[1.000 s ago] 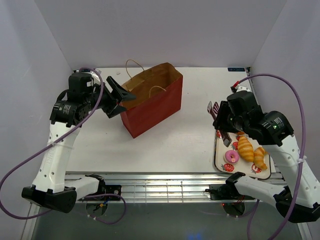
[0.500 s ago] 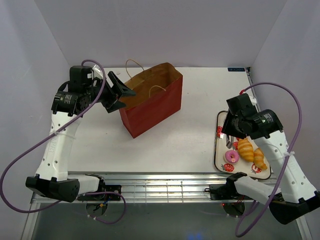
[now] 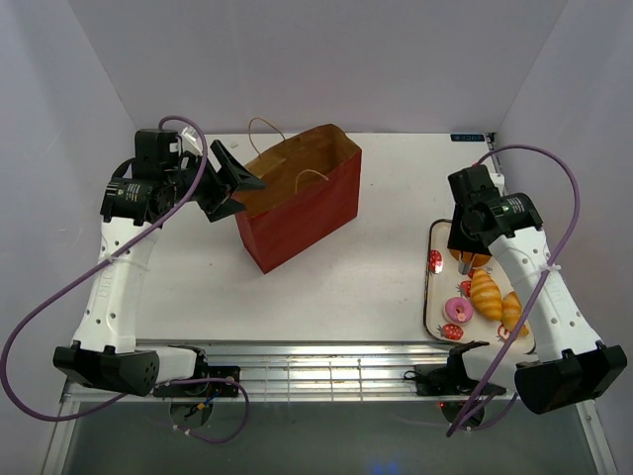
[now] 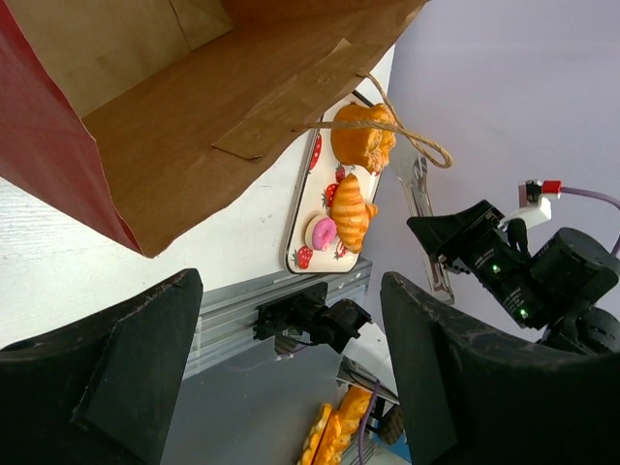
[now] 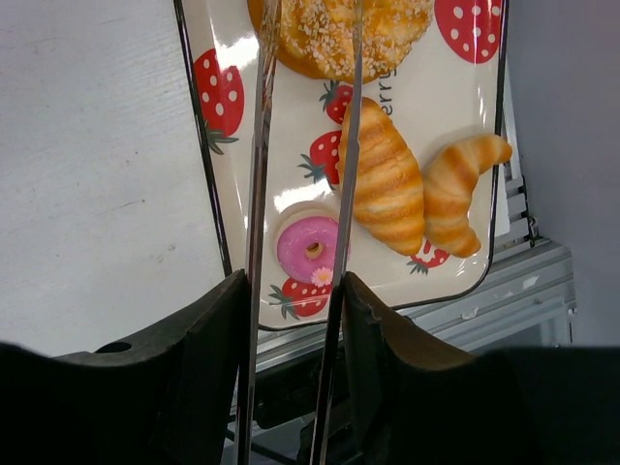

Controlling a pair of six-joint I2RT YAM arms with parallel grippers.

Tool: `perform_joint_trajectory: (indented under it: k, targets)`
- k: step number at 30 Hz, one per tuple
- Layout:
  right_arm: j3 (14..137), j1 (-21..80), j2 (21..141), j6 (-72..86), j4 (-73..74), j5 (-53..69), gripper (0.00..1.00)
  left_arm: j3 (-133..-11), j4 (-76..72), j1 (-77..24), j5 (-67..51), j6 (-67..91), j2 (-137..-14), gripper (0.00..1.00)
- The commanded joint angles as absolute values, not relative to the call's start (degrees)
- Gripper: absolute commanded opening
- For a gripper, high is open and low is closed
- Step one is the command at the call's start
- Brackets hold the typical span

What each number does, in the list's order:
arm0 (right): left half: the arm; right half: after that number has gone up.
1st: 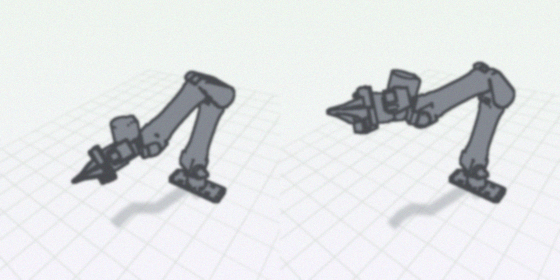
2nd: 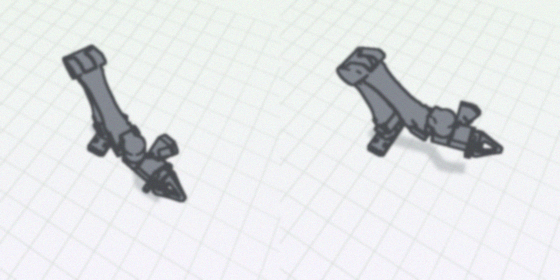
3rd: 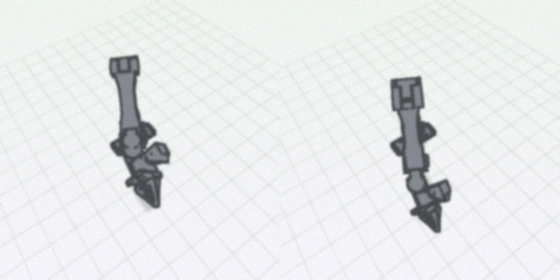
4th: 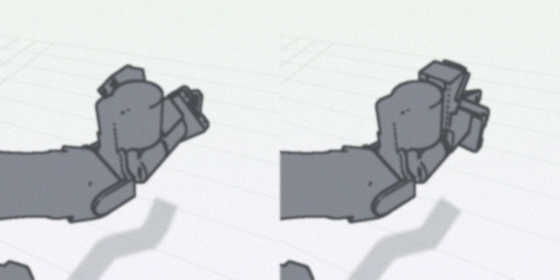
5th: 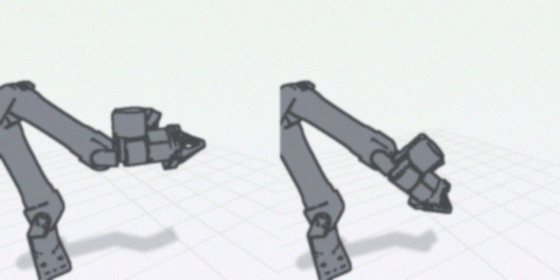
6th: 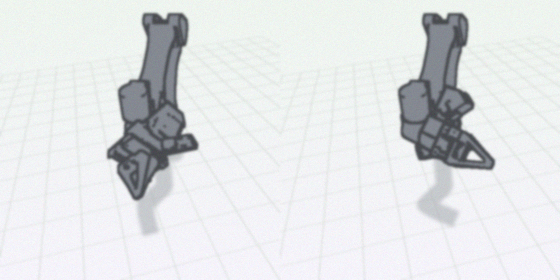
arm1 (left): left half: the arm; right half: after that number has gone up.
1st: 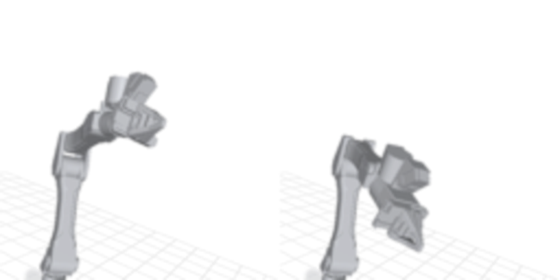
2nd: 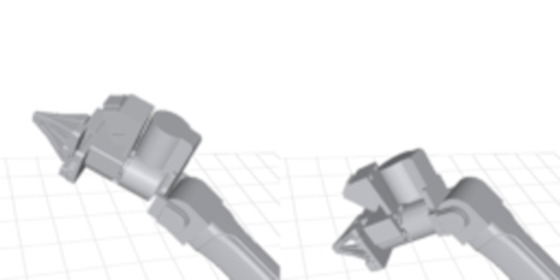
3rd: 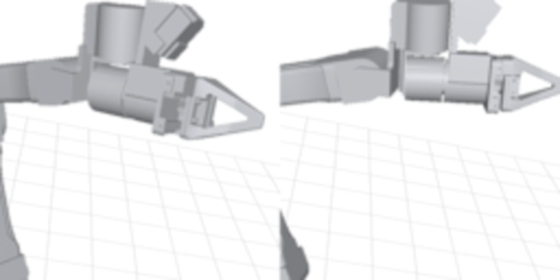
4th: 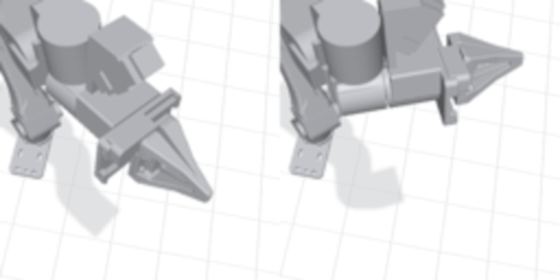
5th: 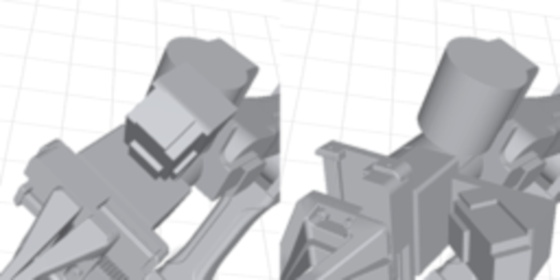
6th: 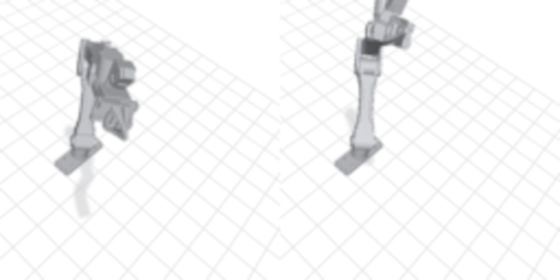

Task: Place the fake bread into the paper bag

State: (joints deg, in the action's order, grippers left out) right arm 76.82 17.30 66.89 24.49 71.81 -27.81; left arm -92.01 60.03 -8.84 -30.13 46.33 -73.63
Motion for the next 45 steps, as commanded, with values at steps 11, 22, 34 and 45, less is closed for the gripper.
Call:
perform_joint_trajectory:
  k: [11,22,34,45]
  targets:
    - [77.35,12.40,73.12,14.33,59.69,-24.52,0.56,-98.17,62.22,-6.94,-32.17,42.63,-75.41,0.84]
    - [73.83,9.84,74.79,12.74,57.75,-21.89,0.56,-98.62,63.54,-5.80,-31.47,42.19,-75.06,0.84]
    - [70.66,9.67,75.41,12.48,56.60,-22.23,0.55,-97.82,63.37,-5.45,-31.03,43.59,-74.27,0.84]
    - [69.26,9.32,76.38,12.57,55.55,-23.82,0.35,-97.21,63.37,-5.45,-30.59,44.74,-73.30,0.84]
